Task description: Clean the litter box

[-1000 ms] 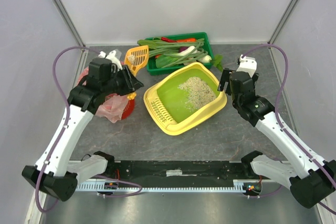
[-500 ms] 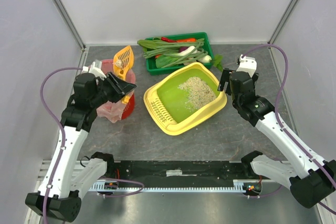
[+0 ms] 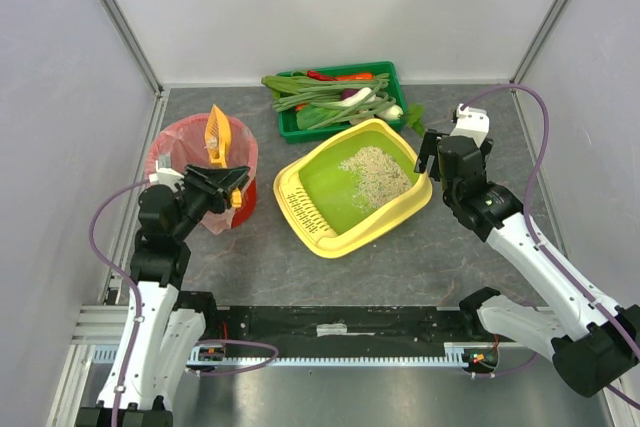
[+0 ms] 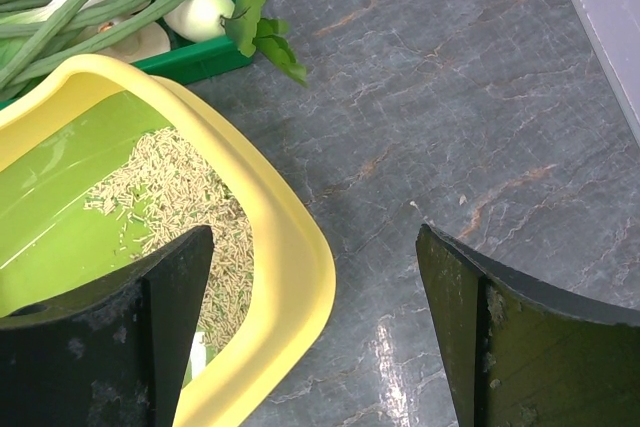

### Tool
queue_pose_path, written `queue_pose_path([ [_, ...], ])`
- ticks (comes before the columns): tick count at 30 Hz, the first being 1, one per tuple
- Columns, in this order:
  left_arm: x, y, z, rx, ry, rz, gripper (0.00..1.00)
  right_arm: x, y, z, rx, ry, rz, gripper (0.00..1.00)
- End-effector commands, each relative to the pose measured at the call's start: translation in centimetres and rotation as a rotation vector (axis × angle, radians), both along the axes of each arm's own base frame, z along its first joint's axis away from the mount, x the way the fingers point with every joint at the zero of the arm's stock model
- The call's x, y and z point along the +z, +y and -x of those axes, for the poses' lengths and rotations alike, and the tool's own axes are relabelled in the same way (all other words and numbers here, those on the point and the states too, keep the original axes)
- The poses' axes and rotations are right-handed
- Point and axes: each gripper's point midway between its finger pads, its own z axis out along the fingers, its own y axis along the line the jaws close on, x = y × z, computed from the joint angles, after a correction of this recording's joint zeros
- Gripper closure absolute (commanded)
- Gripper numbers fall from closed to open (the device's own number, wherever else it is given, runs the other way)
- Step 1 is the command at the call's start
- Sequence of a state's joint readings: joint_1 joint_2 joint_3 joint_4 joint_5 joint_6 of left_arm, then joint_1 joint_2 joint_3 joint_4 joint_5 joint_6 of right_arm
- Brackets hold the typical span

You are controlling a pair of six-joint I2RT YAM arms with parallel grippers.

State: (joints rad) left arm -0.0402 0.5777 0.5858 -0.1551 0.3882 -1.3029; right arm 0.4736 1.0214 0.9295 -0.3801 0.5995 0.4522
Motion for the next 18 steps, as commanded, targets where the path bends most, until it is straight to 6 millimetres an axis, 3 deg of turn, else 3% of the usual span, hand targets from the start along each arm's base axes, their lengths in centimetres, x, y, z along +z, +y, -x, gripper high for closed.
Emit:
queue_pose_path([
  [1, 5.2, 0.3, 0.0, 0.027, -0.106, 0.092, 0.98, 1.3, -0.2, -0.3, -0.012, -0.047, -0.012, 0.09],
  [5, 6.4, -0.2, -0.4, -0.007, -0.161, 0.155, 0.98, 1.2, 0.0, -0.4, 0.000, -0.043, -0.016, 0.09],
  [7, 6.0, 0.0, -0.5, 0.011, -0.164, 0.224, 0.98, 1.2, 0.0, -0.3, -0.001, -0.045, -0.019, 0.09],
  [18, 7.2, 3.0, 0.2, 0.157, -0.252, 0.499, 0.98, 1.3, -0.1, -0.4, -0.008, -0.049, -0.017, 0.09],
])
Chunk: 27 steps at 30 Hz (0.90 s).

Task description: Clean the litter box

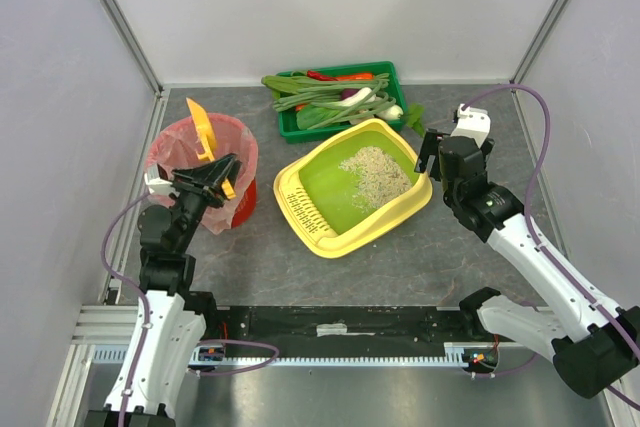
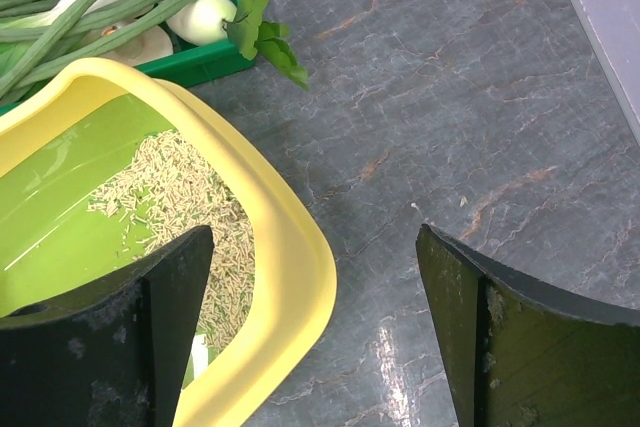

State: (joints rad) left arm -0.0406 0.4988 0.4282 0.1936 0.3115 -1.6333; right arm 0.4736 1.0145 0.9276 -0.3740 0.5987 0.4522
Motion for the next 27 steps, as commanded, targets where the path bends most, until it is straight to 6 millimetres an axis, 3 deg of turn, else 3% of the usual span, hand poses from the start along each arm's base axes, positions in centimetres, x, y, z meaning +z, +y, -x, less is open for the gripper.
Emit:
queue_pose_path([
  [1, 3.7, 2.4, 0.5, 0.100, -0.105, 0.200, 0.98, 1.0, -0.1, -0.4, -0.008, -0.036, -0.010, 0.09],
  [11, 5.0, 3.9, 0.9, 0.117, -0.164, 0.391, 0.98, 1.1, -0.3, -0.4, -0.018, -0.041, -0.008, 0.09],
  [14, 4.3, 4.1, 0.8, 0.116, -0.162, 0.436, 0.98, 1.1, -0.4, -0.3, -0.025, -0.044, -0.009, 0.09],
  [24, 3.5, 2.4, 0.2, 0.056, -0.108, 0.338, 0.98, 1.1, -0.5, -0.3, -0.032, -0.045, -0.009, 0.09],
  [27, 3.0, 0.5, 0.0, -0.014, -0.049, 0.178, 0.98, 1.2, -0.5, -0.4, -0.034, -0.050, -0.010, 0.09],
])
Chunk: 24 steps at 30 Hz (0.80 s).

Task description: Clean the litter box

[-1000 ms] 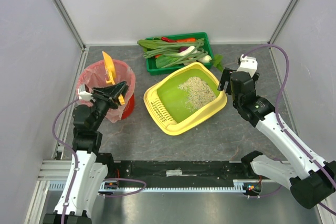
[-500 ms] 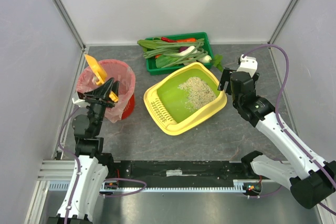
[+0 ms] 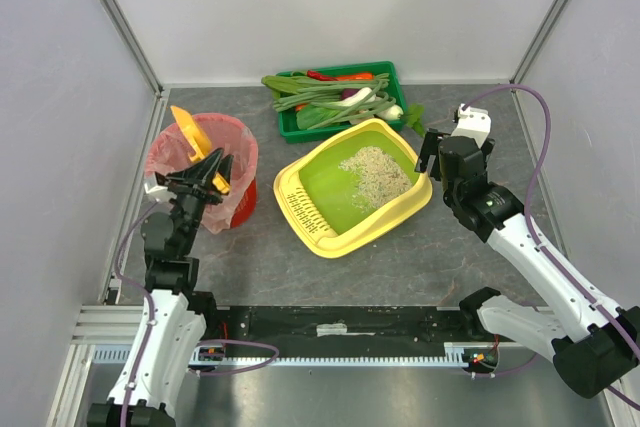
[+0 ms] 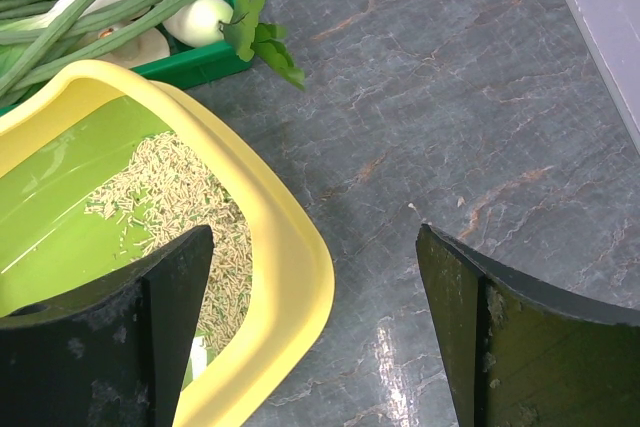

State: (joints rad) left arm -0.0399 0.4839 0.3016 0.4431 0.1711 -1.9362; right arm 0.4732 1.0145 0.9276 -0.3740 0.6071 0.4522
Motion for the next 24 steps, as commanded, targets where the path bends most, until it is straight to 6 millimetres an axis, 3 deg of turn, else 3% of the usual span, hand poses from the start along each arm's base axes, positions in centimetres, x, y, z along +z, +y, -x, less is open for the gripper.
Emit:
queue_pose_path([
  [1, 1.3, -2.7, 0.3, -0.103, -0.013, -0.249, 0.98, 1.1, -0.4, -0.4, -0.029, -0.044, -0.010, 0.09],
  [2, 2.7, -3.6, 0.5, -0.148, -0.033, -0.310, 0.98, 1.0, -0.4, -0.4, -0.029, -0.043, -0.007, 0.09],
  [4, 2.3, -4.1, 0.0, -0.168, -0.014, -0.423, 0.98, 1.0, -0.5, -0.4, -0.030, -0.043, -0.005, 0.09],
  [5, 3.8, -4.4, 0.3, -0.179, -0.050, -0.457, 0.98, 1.0, -0.4, -0.4, -0.030, -0.042, -0.006, 0.09],
  [7, 3.0, -4.9, -0.7, -0.206, -0.029, -0.550, 0.98, 1.0, -0.5, -0.4, -0.030, -0.041, -0.001, 0.09],
  [8, 4.6, -5.2, -0.5, -0.222, -0.066, -0.591, 0.98, 1.0, -0.4, -0.5, -0.029, -0.041, -0.003, 0.09],
  [15, 5.5, -5.5, -1.5, -0.299, -0.051, -0.970, 0.98, 1.2, -0.8, -0.4, -0.049, -0.048, 0.002, 0.09],
  [16, 7.4, -5.4, -1.9, -0.274, -0.119, -1.089, 0.98, 1.2, -0.8, -0.4, -0.051, -0.049, 0.001, 0.09],
  [17, 6.2, -5.0, -2.0, -0.289, -0.036, -1.154, 0.98, 1.2, -0.9, -0.4, -0.053, -0.051, 0.000, 0.09],
  [18, 6.6, -5.8, -1.8, -0.313, -0.056, -1.224, 0.98, 1.2, -0.9, -0.4, -0.055, -0.050, 0.003, 0.09],
  [19, 8.9, -5.3, -1.9, -0.243, -0.110, -1.354, 0.98, 1.2, -0.9, -0.4, -0.056, -0.050, 0.002, 0.09],
  [20, 7.1, -5.8, -2.6, -0.308, -0.050, -1.416, 0.98, 1.2, -0.9, -0.4, -0.058, -0.050, 0.000, 0.09],
  [21, 7.0, -7.7, -2.0, -0.362, -0.084, -1.466, 0.98, 1.2, -0.9, -0.4, -0.060, -0.052, -0.002, 0.09],
  [22, 7.8, -8.0, -2.3, -0.340, -0.113, -1.540, 0.98, 1.3, -0.9, -0.5, -0.061, -0.052, 0.000, 0.09],
  [23, 6.8, -9.1, -2.8, -0.384, -0.106, -1.575, 0.98, 1.3, -0.8, -0.6, -0.059, -0.053, -0.003, 0.09],
  [24, 6.2, -11.1, -2.1, -0.449, -0.138, -1.600, 0.98, 1.3, -0.8, -0.6, -0.059, -0.050, 0.001, 0.09],
])
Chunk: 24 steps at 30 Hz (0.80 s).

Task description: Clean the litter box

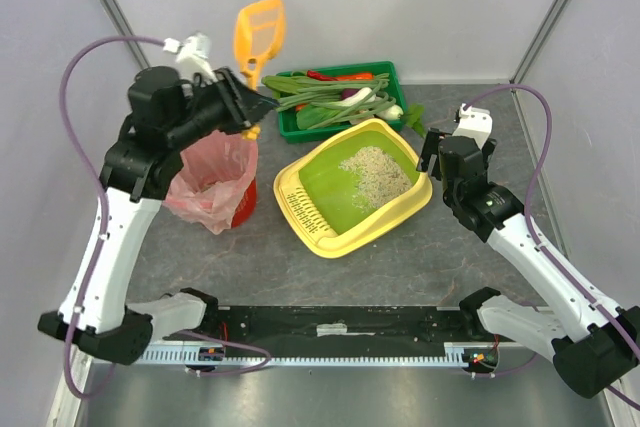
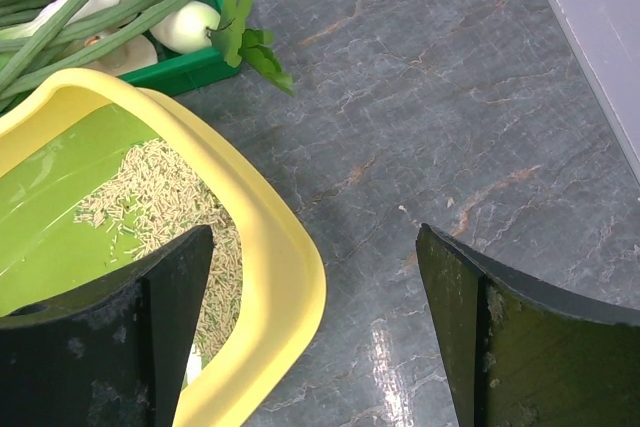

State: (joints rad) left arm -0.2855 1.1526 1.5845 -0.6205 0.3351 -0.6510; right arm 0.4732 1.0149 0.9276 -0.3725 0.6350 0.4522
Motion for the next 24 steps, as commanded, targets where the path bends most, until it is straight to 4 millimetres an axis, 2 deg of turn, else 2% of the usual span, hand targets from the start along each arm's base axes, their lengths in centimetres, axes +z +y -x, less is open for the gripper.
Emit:
queue_pose_path([
  [1, -4.6, -2.3, 0.8, -0.113, -0.006, -0.396, 0.98, 1.3, -0.4, -0.6, -0.034, -0.046, -0.011, 0.09],
  [2, -5.3, -3.2, 0.5, -0.133, 0.004, -0.420, 0.98, 1.4, -0.4, -0.6, -0.035, -0.048, -0.014, 0.09],
  [3, -5.6, -4.5, 1.0, -0.171, -0.003, -0.439, 0.98, 1.4, -0.4, -0.5, -0.038, -0.049, -0.013, 0.09],
  [5, -5.4, -5.1, 0.7, -0.181, -0.037, -0.502, 0.98, 1.5, -0.5, -0.4, -0.045, -0.051, -0.015, 0.09],
  [6, -6.5, -6.1, 0.8, -0.227, -0.035, -0.566, 0.98, 1.5, -0.6, -0.4, -0.048, -0.052, -0.014, 0.09],
  [8, -6.2, -6.8, 0.5, -0.246, -0.065, -0.629, 0.98, 1.5, -0.6, -0.4, -0.050, -0.048, -0.013, 0.09],
  [9, -7.4, -8.2, 0.5, -0.312, -0.077, -0.695, 0.98, 1.5, -0.6, -0.4, -0.046, -0.047, -0.008, 0.09],
  [10, -7.3, -8.1, 0.5, -0.309, -0.090, -0.740, 0.98, 1.6, -0.6, -0.5, -0.043, -0.044, -0.007, 0.09],
  [12, -8.2, -9.5, 0.9, -0.369, -0.106, -0.805, 0.98, 1.4, -0.1, -0.7, -0.019, -0.026, -0.006, 0.10],
  [16, -11.6, -11.4, 0.9, -0.483, -0.072, -0.871, 0.98, 1.1, 0.5, -1.1, 0.024, 0.011, -0.014, 0.13],
  [19, -14.1, -12.2, 1.3, -0.559, -0.035, -0.887, 0.98, 0.8, 0.1, -1.3, 0.051, 0.041, -0.037, 0.15],
  [20, -14.7, -12.3, 1.3, -0.575, -0.024, -0.895, 0.98, 0.6, -0.6, -1.4, 0.042, 0.051, -0.040, 0.15],
  [24, -17.8, -12.2, 2.0, -0.622, 0.050, -0.911, 0.98, -0.8, -0.4, -1.4, 0.120, 0.132, -0.029, 0.19],
])
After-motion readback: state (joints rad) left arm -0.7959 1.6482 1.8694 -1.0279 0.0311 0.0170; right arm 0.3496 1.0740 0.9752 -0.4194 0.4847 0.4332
